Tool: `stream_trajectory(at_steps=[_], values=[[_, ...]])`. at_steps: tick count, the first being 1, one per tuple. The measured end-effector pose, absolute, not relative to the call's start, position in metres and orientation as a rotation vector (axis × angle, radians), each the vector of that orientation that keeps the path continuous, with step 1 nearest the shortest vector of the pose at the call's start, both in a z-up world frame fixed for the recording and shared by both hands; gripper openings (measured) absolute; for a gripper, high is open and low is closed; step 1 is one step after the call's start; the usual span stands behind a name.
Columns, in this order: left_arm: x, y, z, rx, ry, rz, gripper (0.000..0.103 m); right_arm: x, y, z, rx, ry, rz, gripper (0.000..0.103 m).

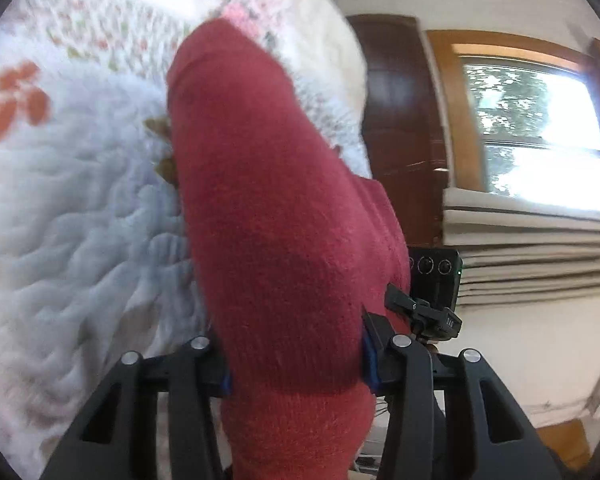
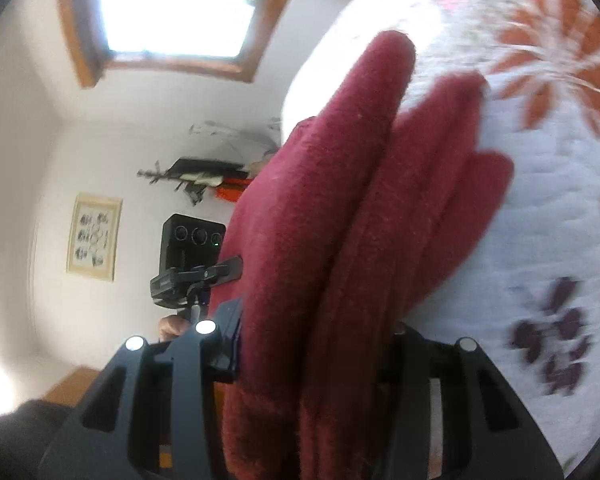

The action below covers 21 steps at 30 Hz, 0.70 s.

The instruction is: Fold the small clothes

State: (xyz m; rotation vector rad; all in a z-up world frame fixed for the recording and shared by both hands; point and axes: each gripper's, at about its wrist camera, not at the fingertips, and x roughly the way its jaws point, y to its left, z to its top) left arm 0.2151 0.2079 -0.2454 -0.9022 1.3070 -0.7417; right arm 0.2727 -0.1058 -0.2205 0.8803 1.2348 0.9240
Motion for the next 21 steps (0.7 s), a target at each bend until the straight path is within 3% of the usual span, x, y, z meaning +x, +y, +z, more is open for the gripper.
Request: stream_trajectory(at_steps=[4,7,9,11,12,14,16,18,21], values=[[0.173,0.265,-0.239,-0.930,1.276,-0.690,0.046,0.250,-0.036,-0.221,0.831,1.289,0.995,0.041],[0.131,0.305,-0.271,-0.954,1.315,-0.604,0.047,0.227,0.011,-0.251,0.785,1.401,0.990,0.043],[0.113,0.319,-0.307,-0.984,1.373,-0.533,0.052,0.214,0.031,-0.271,0.707,1.486,0.920,0.054],[0.103,0.324,-0.328,-0.968,1.418,-0.476,0.068,0.207,0.035,-0.273,0.653,1.509,0.881,0.060],[0.100,0.324,-0.328,-0.984,1.413,-0.480,0.069,0.206,0.028,-0.263,0.654,1.491,0.869,0.063],[0.094,0.327,-0.315,-0.982,1.365,-0.503,0.072,0.210,0.010,-0.239,0.690,1.427,0.839,0.073],[0.088,0.331,-0.294,-0.915,1.316,-0.478,0.074,0.222,-0.006,-0.222,0.685,1.375,0.774,0.075],[0.080,0.331,-0.263,-0.799,1.232,-0.450,0.074,0.234,-0.009,-0.208,0.649,1.327,0.751,0.075],[0.068,0.311,-0.225,-0.751,1.128,-0.572,0.074,0.249,0.004,-0.207,0.605,1.305,0.773,0.065]])
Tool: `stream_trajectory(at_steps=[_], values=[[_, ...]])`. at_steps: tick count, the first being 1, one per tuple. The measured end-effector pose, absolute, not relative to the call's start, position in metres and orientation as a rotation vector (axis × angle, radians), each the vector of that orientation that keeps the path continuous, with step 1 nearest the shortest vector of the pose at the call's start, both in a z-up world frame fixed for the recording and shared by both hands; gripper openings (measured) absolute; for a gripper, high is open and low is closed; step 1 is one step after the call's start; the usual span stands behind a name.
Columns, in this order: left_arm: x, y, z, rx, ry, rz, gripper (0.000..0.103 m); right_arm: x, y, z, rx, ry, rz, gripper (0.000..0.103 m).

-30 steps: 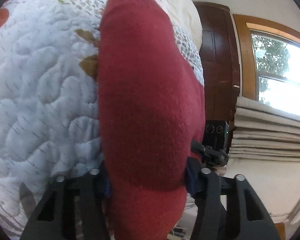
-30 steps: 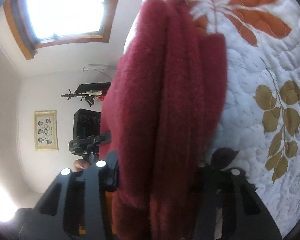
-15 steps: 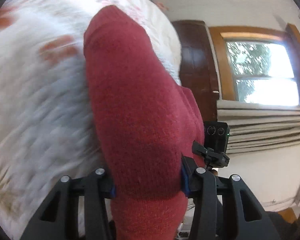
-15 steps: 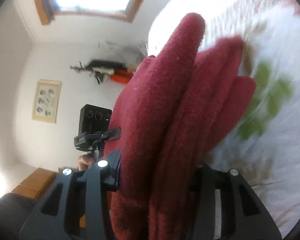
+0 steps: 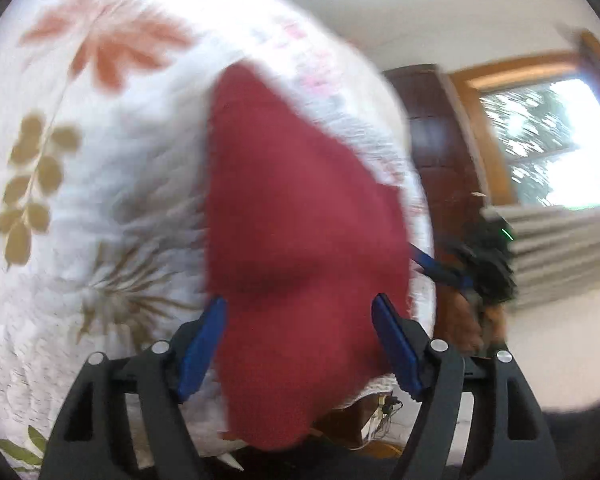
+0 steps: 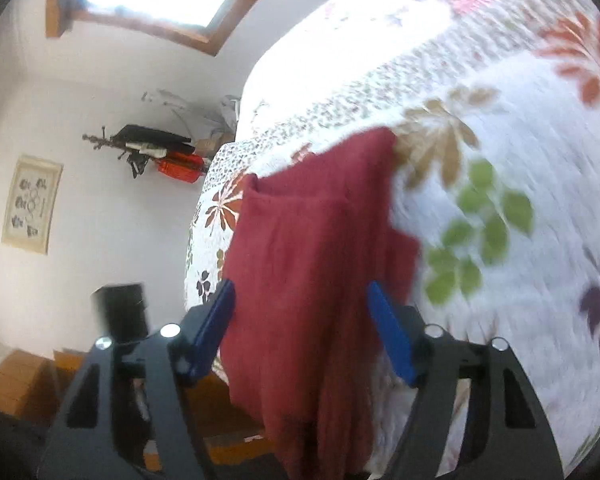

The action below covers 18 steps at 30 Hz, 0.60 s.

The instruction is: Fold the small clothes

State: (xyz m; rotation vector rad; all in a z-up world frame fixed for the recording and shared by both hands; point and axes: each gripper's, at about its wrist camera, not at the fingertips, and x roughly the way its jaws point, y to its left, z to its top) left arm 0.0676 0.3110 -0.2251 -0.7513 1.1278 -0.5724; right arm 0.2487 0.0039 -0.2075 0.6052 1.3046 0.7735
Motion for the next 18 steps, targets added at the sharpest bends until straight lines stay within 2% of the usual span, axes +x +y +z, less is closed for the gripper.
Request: stream_trajectory(at_steps=[1,2,3,8,10,12,15,16,18], values=[[0.065,0.300,-0.218,-0.739,1.112,-0.625,0.075,0.254,0.015,-0.213,0.577,1.321,0.776,0.048],[0.059,0.281,-0.215,-0.723,1.103,-0.696,0.078,0.258,0.024,-0.220,0.532,1.338,0.768,0.015],[0.056,0.268,-0.218,-0.713,1.111,-0.741,0.081,0.257,0.033,-0.225,0.486,1.338,0.751,0.009],[0.049,0.218,-0.270,-0.689,1.248,-0.783,0.081,0.275,0.022,-0.256,0.423,1.311,0.652,0.008],[0.049,0.210,-0.275,-0.677,1.260,-0.772,0.082,0.273,0.018,-0.262,0.426,1.317,0.640,0.010],[0.046,0.205,-0.269,-0.695,1.258,-0.767,0.085,0.266,0.013,-0.251,0.447,1.289,0.635,0.020],[0.043,0.216,-0.261,-0.709,1.244,-0.758,0.096,0.237,0.002,-0.198,0.401,1.188,0.700,0.022],[0.041,0.216,-0.260,-0.710,1.240,-0.753,0.099,0.217,0.006,-0.185,0.397,1.195,0.767,0.026],[0.040,0.219,-0.267,-0.716,1.252,-0.739,0.099,0.188,0.018,-0.186,0.363,1.251,0.848,0.029]])
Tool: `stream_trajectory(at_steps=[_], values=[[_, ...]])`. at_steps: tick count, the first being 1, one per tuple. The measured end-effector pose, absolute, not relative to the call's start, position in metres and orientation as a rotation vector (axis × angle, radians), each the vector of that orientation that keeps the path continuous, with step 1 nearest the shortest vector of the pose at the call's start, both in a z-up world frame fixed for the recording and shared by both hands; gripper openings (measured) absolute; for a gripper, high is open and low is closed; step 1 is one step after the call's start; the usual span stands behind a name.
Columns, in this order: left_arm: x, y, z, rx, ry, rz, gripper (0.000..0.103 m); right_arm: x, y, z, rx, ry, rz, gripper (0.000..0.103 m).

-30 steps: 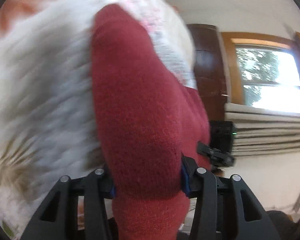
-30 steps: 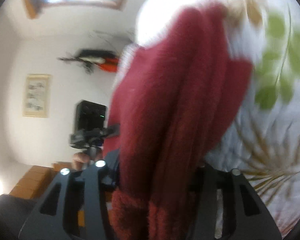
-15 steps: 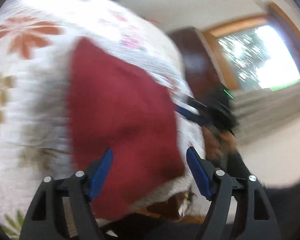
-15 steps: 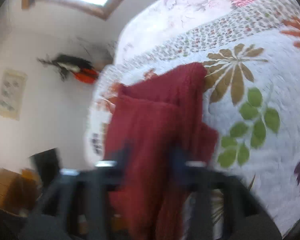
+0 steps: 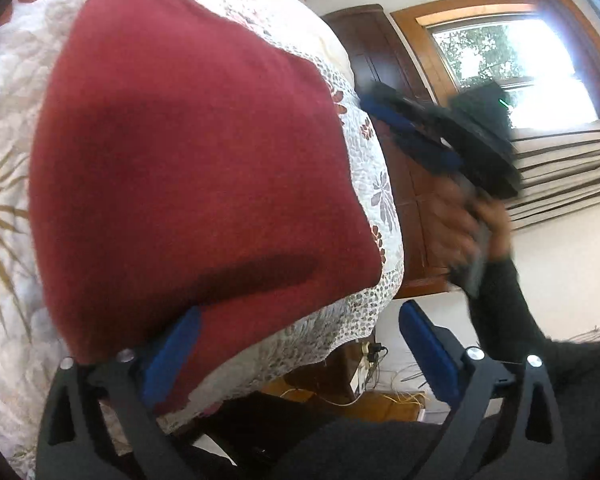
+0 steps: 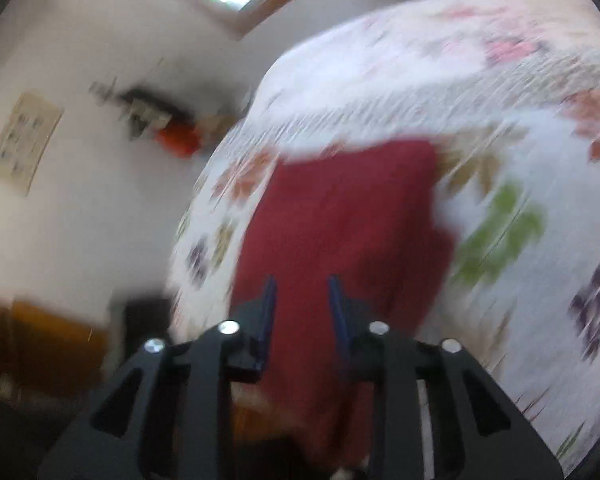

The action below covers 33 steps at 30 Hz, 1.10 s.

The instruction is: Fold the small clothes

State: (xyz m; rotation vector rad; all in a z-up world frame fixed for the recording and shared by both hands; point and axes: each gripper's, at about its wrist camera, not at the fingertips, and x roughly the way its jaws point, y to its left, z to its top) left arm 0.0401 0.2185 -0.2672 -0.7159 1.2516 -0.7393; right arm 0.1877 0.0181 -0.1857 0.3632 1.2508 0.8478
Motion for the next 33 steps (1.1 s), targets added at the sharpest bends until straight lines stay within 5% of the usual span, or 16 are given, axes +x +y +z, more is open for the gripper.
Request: stream_trajectory(at_steps=[3,5,8,9,11,13,15,18,33], values=[[0.027,0.231,-0.276,-0.743,1.249,-0.733,0.099,0.155,0.028,-0.224,0.269,1.348,0.824,0.024],[0.026,0.234,-0.280,-0.771,1.252,-0.735,0.099,0.156,0.017,-0.239,0.295,1.358,0.767,0.000],[0.020,0.235,-0.281,-0.781,1.231,-0.719,0.099,0.152,0.008,-0.238,0.283,1.329,0.735,0.002],[0.015,0.240,-0.279,-0.781,1.227,-0.698,0.099,0.149,0.009,-0.235,0.259,1.320,0.730,0.005],[0.004,0.248,-0.266,-0.733,1.209,-0.596,0.099,0.133,0.014,-0.212,0.107,1.265,0.631,0.066],[-0.018,0.252,-0.231,-0.582,1.162,-0.474,0.099,0.105,0.021,-0.175,-0.016,1.144,0.581,0.073],[-0.039,0.246,-0.186,-0.320,1.122,-0.287,0.099,0.070,0.037,-0.130,-0.208,1.009,0.424,0.101],[-0.067,0.235,-0.131,-0.084,1.074,-0.048,0.099,0.032,0.054,-0.088,-0.282,0.912,0.273,0.100],[-0.132,0.243,-0.045,-0.289,1.058,0.059,0.099,-0.033,0.072,-0.005,-0.139,0.959,0.163,0.100]])
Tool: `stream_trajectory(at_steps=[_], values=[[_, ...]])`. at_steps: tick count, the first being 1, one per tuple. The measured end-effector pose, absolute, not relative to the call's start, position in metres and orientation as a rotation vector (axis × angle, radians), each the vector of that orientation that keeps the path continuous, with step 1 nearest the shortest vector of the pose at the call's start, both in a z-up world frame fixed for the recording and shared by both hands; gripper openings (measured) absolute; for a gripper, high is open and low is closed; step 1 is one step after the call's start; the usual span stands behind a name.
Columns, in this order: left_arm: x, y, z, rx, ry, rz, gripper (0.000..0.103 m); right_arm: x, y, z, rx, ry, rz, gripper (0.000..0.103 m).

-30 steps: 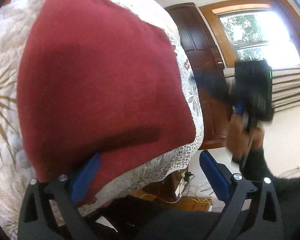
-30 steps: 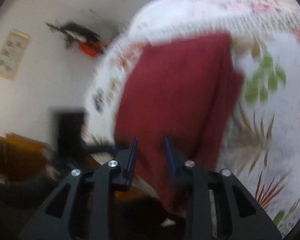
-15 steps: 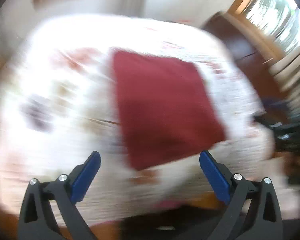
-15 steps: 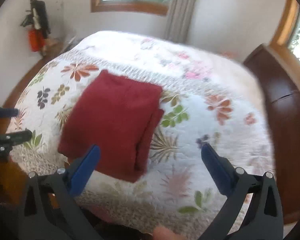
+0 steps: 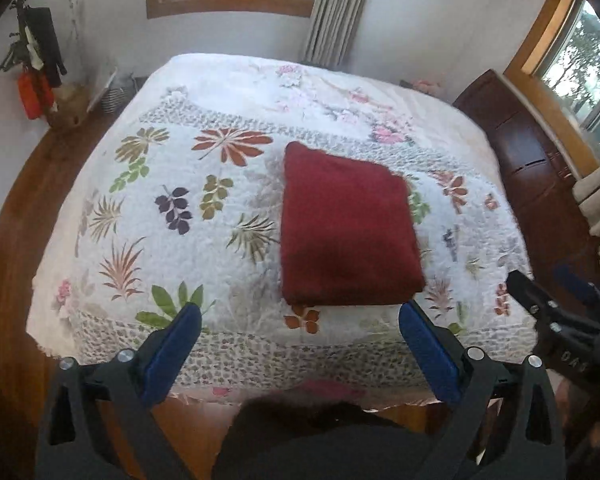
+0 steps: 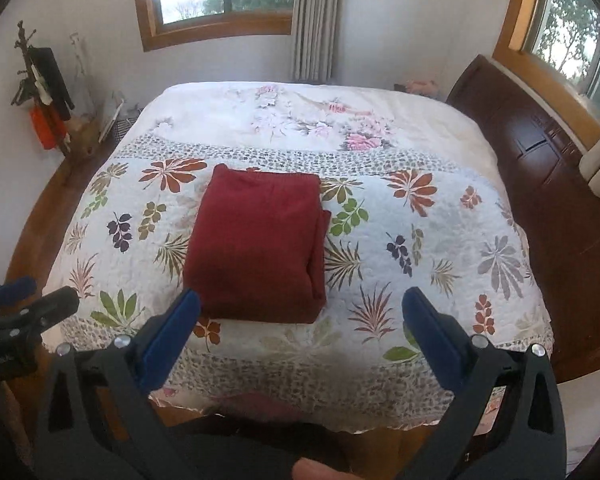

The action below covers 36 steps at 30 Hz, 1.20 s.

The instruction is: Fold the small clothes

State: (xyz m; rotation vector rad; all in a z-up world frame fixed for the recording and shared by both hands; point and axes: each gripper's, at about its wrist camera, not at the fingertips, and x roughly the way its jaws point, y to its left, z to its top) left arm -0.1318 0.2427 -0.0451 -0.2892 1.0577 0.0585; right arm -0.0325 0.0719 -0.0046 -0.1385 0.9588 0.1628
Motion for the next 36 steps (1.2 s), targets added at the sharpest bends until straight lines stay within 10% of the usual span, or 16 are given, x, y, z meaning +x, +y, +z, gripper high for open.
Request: stream_trajectory(at_steps=[36], values=[[-0.142,0.220,-0.053,-0.224,1.085,0.021,0.099,-0.050,0.073,-0.002,-0.165,0.916,0.187,0.100]])
